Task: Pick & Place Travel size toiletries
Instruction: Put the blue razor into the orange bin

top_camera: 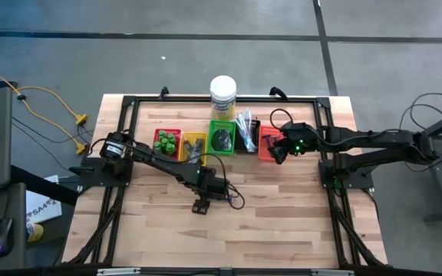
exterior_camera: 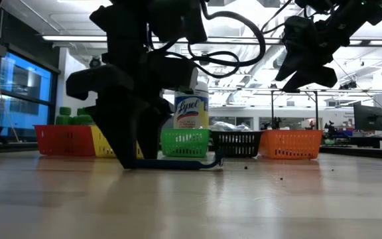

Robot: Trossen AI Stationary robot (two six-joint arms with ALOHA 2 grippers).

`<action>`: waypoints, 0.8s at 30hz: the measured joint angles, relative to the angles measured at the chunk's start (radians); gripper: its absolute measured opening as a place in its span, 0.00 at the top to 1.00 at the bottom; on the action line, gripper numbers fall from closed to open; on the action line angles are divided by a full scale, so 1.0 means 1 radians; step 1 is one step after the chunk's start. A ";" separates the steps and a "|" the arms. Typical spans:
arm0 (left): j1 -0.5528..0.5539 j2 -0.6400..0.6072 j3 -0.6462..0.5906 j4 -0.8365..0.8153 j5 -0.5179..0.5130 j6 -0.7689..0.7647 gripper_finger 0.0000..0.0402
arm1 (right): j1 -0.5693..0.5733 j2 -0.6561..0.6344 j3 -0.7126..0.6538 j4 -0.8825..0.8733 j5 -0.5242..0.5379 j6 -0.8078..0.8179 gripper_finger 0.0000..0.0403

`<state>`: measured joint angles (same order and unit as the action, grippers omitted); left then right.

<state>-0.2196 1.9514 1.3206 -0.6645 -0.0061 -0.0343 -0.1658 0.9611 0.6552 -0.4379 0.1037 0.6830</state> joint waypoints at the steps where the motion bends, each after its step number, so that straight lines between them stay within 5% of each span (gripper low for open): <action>1: 0.000 0.000 -0.005 0.005 0.000 0.000 0.29 | 0.000 0.000 0.000 0.000 0.000 0.000 0.57; 16: -0.004 0.012 -0.025 0.061 0.042 0.003 0.61 | 0.000 0.000 0.000 0.001 0.001 0.000 0.57; 24: -0.016 0.035 -0.025 0.061 0.031 0.001 0.64 | 0.000 0.001 0.000 0.001 0.001 0.000 0.57</action>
<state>-0.2356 1.9869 1.2957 -0.6031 0.0250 -0.0338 -0.1659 0.9619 0.6552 -0.4366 0.1047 0.6834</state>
